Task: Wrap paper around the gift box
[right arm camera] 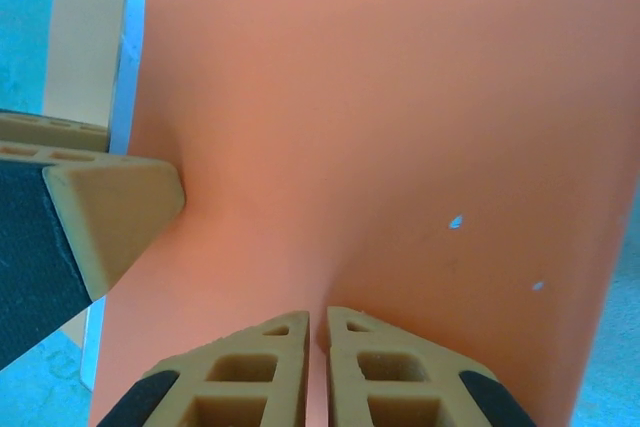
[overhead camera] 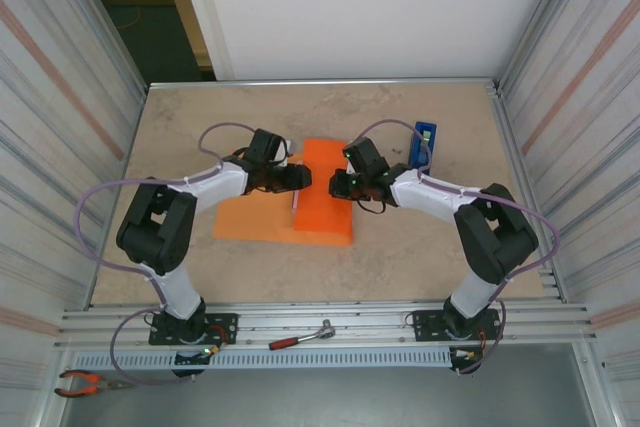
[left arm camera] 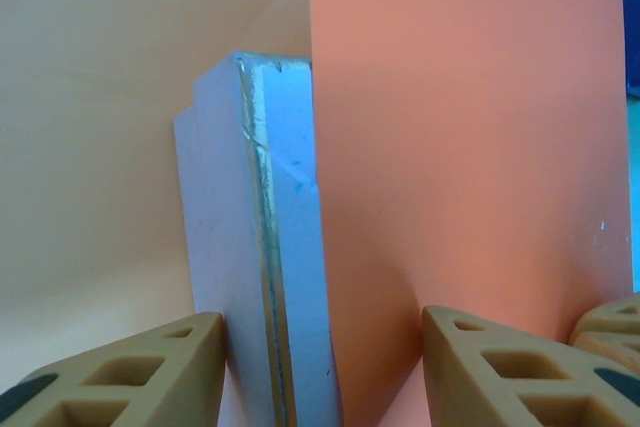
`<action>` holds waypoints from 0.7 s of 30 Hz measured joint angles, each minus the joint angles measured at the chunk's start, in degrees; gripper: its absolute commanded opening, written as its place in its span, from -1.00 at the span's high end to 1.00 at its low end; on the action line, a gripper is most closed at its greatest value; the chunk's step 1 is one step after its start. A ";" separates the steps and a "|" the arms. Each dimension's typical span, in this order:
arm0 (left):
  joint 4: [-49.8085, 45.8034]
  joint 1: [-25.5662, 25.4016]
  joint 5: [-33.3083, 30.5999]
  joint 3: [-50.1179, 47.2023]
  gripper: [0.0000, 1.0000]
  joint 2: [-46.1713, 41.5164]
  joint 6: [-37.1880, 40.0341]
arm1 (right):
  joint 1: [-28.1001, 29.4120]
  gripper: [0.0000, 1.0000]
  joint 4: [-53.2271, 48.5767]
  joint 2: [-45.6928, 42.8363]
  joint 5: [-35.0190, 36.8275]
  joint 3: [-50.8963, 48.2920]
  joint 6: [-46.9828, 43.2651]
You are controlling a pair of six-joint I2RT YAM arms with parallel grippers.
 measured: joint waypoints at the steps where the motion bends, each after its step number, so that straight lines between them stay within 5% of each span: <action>1: 0.55 0.00 -0.02 -0.39 -0.03 -0.22 -0.11 | -0.87 0.70 -0.17 -0.07 -0.55 0.17 0.00; 7: 1.55 -0.33 -0.70 -1.22 0.00 -0.72 -0.90 | -5.64 0.74 -2.75 1.25 -3.32 6.73 -0.11; 15: 2.58 -0.37 -0.87 -2.01 0.01 -1.05 -1.14 | -5.62 1.00 -8.15 10.19 -6.64 18.93 -2.84; 21: 3.13 -0.37 -0.87 -2.34 0.02 -1.14 -1.31 | -5.40 1.00 -11.80 14.75 -8.28 21.84 -3.72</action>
